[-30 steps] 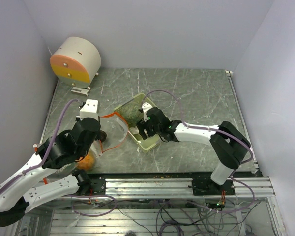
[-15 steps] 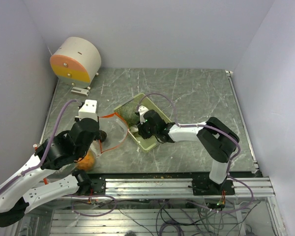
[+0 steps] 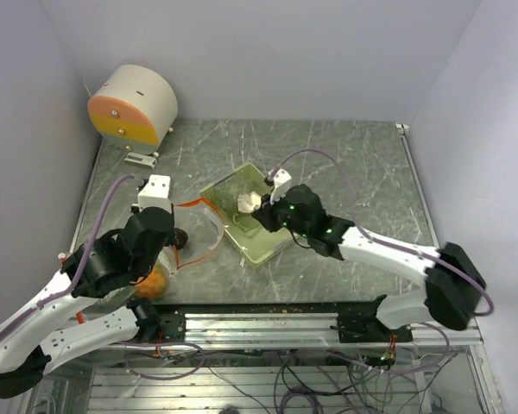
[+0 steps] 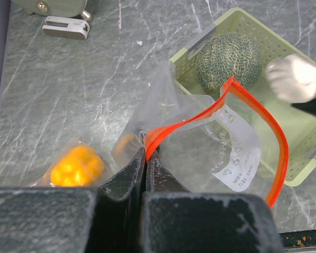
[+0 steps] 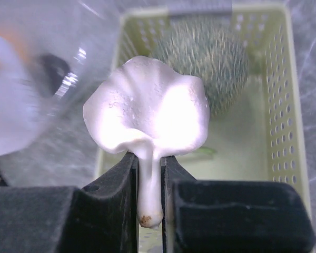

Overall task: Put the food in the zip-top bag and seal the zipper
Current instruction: Pick up the fake vegetable from the bin.

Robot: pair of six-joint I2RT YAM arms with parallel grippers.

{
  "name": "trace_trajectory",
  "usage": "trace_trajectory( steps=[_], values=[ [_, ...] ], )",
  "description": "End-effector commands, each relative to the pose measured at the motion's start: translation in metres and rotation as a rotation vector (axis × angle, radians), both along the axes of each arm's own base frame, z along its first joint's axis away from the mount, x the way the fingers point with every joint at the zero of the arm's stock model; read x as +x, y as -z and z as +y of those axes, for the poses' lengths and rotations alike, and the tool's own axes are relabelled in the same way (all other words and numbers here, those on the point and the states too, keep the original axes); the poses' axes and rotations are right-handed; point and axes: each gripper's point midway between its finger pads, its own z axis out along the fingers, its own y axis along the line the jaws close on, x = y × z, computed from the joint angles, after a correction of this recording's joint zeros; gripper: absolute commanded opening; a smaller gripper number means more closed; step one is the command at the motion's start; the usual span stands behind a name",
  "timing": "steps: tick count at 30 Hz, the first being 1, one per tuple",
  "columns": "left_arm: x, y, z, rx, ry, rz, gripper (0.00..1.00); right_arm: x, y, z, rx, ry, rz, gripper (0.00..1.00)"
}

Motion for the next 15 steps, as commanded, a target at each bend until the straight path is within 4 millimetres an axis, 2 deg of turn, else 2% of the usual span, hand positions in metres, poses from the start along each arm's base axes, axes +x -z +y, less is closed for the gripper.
trace_trajectory(
  steps=[1,5,8,12,15],
  values=[
    [0.003,-0.006,-0.003,-0.019,0.001,-0.019,0.07,-0.035,-0.054,0.004,0.113,-0.121,-0.049,0.0],
    [0.003,-0.005,-0.005,-0.024,0.006,-0.017,0.07,-0.074,-0.093,0.007,0.172,-0.227,-0.104,0.0],
    [0.005,-0.003,-0.008,-0.022,0.01,-0.011,0.07,-0.099,-0.121,0.018,0.23,-0.301,-0.13,0.0],
    [0.006,-0.001,-0.011,-0.02,0.012,-0.001,0.07,-0.131,-0.14,0.047,0.24,-0.393,-0.149,0.01],
    [0.006,-0.001,-0.011,-0.023,0.01,-0.003,0.07,-0.135,-0.141,0.065,0.233,-0.393,-0.138,0.01]
  ],
)
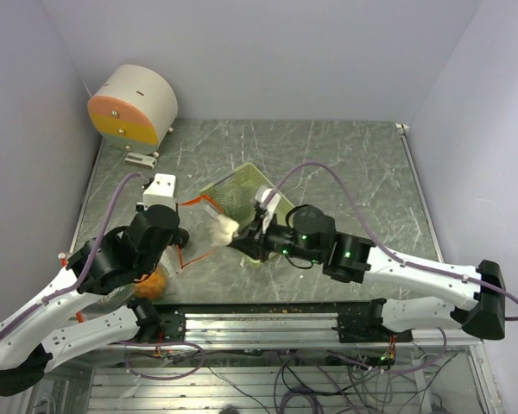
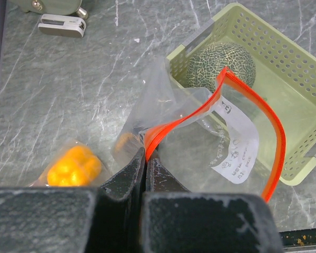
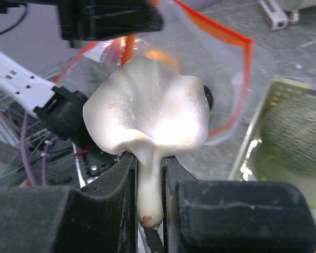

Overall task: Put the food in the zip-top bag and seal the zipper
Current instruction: Pick up the fake vegetable from the bin, then place the fake vegetable in the zipper food storage bag.

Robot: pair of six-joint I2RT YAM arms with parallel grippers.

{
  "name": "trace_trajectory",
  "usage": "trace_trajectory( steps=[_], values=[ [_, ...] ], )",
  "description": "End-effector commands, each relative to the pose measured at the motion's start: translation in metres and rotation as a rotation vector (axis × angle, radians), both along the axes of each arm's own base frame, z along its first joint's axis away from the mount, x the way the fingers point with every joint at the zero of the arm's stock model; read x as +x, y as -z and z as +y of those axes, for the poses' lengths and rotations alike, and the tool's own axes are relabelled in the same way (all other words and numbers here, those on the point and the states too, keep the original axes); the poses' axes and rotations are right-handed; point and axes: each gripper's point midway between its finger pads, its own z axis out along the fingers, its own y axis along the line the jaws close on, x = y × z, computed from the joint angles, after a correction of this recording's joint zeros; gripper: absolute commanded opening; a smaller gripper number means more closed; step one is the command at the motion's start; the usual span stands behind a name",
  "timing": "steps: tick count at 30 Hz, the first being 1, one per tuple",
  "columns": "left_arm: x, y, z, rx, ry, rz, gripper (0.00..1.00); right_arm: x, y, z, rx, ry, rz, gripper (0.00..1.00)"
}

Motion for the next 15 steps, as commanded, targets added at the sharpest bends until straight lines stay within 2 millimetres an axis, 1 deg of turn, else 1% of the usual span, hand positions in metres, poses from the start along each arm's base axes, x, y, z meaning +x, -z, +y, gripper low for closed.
trace_trajectory(
  steps=[1,2,5,7,8,10,13,15],
  values=[
    [0.003,-0.004,-0.005,-0.033,0.006,-0.016,0.07,-0.006,-0.001,0.024,-0.026,-0.005,0.001,0.02],
    [0.003,-0.004,-0.006,-0.034,0.007,-0.014,0.07,-0.002,-0.009,0.03,-0.011,0.013,0.0,0.02],
    [0.002,-0.005,-0.006,-0.037,0.007,-0.012,0.07,0.014,-0.009,0.041,-0.017,0.084,0.019,0.04],
    [0.002,-0.005,-0.006,-0.037,0.009,-0.012,0.07,0.027,-0.01,0.049,-0.034,0.147,0.031,0.11],
    [0.002,-0.005,-0.006,-0.037,0.009,-0.011,0.07,0.033,-0.006,0.053,-0.054,0.172,0.035,0.15],
    [0.002,-0.005,-0.006,-0.038,0.011,-0.012,0.07,0.043,0.005,0.061,-0.096,0.213,0.043,0.28],
    [0.002,-0.005,-0.007,-0.035,0.013,-0.01,0.07,0.048,0.012,0.07,-0.127,0.22,0.055,0.51],
    [0.002,-0.005,-0.007,-0.036,0.017,-0.009,0.07,0.048,0.015,0.072,-0.144,0.221,0.062,0.6]
  ],
)
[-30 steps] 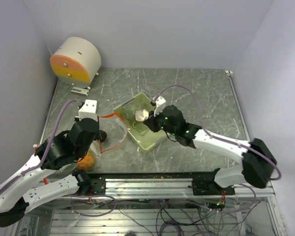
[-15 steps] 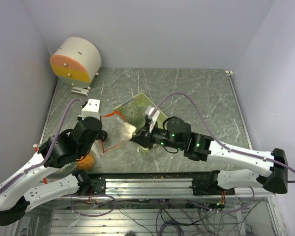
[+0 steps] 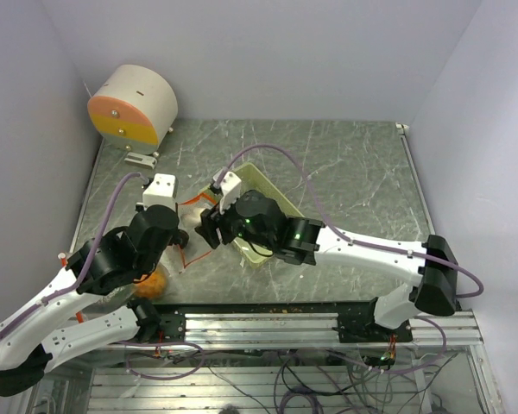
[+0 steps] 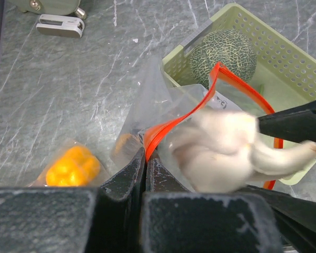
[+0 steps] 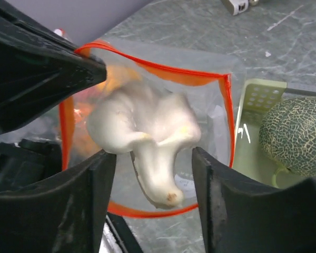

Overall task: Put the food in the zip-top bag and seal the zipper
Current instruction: Place the fake vegetable in the zipper food storage bag, then pick up the fake fruit from the bin.

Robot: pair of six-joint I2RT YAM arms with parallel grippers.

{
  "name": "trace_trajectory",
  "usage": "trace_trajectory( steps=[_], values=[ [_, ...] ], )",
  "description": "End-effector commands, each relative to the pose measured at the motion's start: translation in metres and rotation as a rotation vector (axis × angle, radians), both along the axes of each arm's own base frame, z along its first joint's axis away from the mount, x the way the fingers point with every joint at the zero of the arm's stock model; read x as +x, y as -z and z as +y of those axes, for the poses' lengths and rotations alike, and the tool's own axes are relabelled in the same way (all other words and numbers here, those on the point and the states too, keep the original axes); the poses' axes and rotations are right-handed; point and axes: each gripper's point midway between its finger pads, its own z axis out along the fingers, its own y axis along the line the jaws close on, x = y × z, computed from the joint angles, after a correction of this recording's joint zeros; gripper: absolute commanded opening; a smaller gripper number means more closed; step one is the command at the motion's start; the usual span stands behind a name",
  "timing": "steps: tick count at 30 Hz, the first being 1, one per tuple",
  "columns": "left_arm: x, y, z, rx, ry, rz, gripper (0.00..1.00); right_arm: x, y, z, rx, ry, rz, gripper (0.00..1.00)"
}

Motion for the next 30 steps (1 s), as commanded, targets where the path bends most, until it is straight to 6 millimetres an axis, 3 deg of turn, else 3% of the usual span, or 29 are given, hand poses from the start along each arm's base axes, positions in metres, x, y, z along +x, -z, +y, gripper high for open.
trace_trajectory(
  steps=[1,9,13,15,18,22,25,30],
  values=[
    [0.002,-0.006,-0.005,-0.03,0.01,-0.013,0.07,0.008,0.003,-0.002,-0.039,0.055,0.014,0.64],
    [0.002,-0.007,-0.004,-0.033,0.011,-0.018,0.07,-0.002,-0.025,-0.03,0.041,0.062,-0.008,0.79],
    [0.002,-0.005,-0.005,-0.033,0.014,-0.015,0.07,-0.001,-0.041,-0.057,0.098,0.126,-0.026,0.8],
    [0.002,-0.006,-0.006,-0.036,0.018,-0.015,0.07,0.008,-0.037,-0.077,0.094,0.225,-0.027,0.83],
    [0.001,-0.007,-0.006,-0.039,0.019,-0.017,0.07,0.026,-0.017,-0.101,0.012,0.374,0.0,0.82],
    [0.001,-0.008,-0.005,-0.039,0.017,-0.018,0.07,0.054,0.036,-0.124,-0.112,0.473,0.11,0.8],
    [0.001,-0.008,-0.006,-0.041,0.022,-0.018,0.07,0.069,0.07,-0.127,-0.12,0.446,0.184,0.79],
    [0.002,-0.007,-0.007,-0.033,0.023,-0.015,0.07,0.084,0.108,-0.119,-0.117,0.386,0.188,0.76]
  ],
)
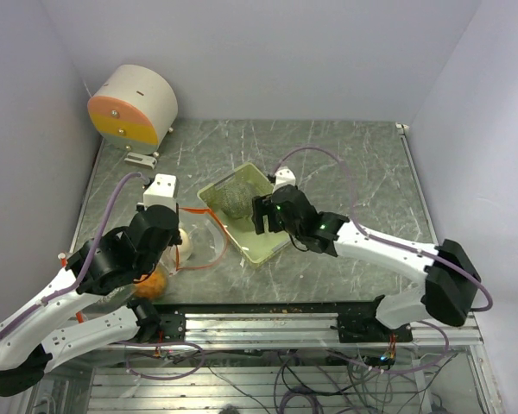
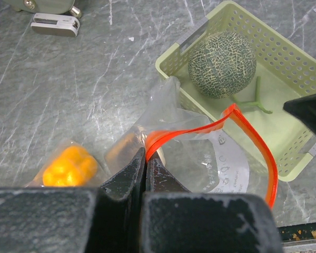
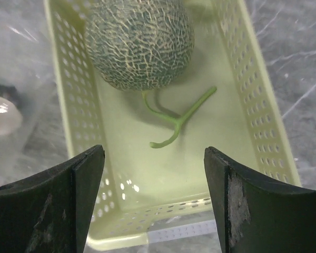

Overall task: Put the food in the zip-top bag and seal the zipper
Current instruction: Pick up the fake fruit from the bin.

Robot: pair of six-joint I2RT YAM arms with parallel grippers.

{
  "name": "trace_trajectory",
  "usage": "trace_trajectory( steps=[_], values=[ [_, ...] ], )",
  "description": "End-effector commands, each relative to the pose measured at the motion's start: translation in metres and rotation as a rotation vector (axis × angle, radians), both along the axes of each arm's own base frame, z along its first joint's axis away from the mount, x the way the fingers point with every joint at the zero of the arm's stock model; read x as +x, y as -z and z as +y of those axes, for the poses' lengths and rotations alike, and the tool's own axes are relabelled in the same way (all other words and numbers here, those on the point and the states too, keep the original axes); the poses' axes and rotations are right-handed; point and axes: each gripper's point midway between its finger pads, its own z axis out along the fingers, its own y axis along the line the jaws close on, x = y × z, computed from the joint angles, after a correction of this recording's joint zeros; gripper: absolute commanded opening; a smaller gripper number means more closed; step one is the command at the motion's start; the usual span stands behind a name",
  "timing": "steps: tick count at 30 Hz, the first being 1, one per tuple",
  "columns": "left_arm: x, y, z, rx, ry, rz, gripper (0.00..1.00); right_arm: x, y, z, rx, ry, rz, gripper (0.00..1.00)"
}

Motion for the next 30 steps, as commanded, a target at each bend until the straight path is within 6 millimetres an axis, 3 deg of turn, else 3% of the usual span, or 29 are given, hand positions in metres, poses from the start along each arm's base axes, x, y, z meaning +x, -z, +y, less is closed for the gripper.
trace_trajectory(
  steps=[1,6,10,15,18,24,30],
  values=[
    [0.003,-0.008,-0.004,-0.026,0.009,-0.021,0.07,0.006,0.018,0.022,0.048,-0.09,-0.005,0.75],
    [0.003,-0.007,-0.004,-0.017,0.009,-0.018,0.07,0.019,0.051,0.043,0.011,-0.129,0.033,0.72],
    [0.003,-0.008,-0.004,-0.022,0.011,-0.022,0.07,0.027,0.078,0.048,-0.004,-0.108,0.069,0.71],
    [0.003,-0.008,-0.004,-0.02,0.012,-0.023,0.07,0.046,0.079,0.057,0.05,-0.075,0.039,0.68],
    [0.003,-0.008,-0.004,-0.015,0.012,-0.02,0.07,0.049,0.091,0.056,0.057,-0.073,0.021,0.68],
    [0.003,-0.009,-0.003,-0.01,0.01,-0.019,0.07,0.062,0.117,0.057,0.009,-0.036,0.014,0.47],
    [0.003,-0.011,-0.001,-0.007,0.005,-0.022,0.07,0.062,0.144,0.055,-0.001,-0.009,0.048,0.47]
  ],
)
